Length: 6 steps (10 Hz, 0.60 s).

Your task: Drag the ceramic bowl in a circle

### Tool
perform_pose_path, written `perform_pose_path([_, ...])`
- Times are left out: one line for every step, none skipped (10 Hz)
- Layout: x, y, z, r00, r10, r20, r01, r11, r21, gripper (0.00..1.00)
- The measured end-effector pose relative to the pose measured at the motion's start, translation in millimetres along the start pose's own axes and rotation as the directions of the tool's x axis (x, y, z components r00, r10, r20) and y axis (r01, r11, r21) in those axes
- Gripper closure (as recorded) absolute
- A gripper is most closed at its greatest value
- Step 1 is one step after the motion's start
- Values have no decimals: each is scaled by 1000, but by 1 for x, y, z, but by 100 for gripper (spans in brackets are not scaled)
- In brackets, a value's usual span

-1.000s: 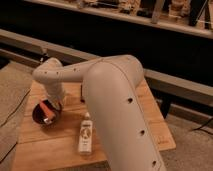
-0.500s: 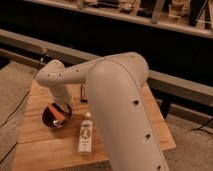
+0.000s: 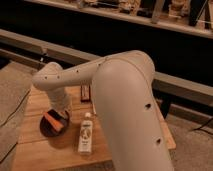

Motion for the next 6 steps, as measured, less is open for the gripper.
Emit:
perform_pose_path([-1, 4, 2, 1000, -5, -3, 5, 1000, -4, 100])
perform_pose_path([-4, 9, 5, 1000, -8, -6, 8, 1000, -10, 100])
perform_pose_path([-10, 14, 9, 1000, -5, -7, 5, 1000, -15, 100])
perform_pose_path([-18, 19, 10, 1000, 1, -1, -1, 1000, -23, 100])
perform_pose_path([-32, 25, 10, 1000, 12, 9, -12, 999, -32, 100])
perform_pose_path([-44, 28, 10, 999, 25, 22, -24, 999, -42, 100])
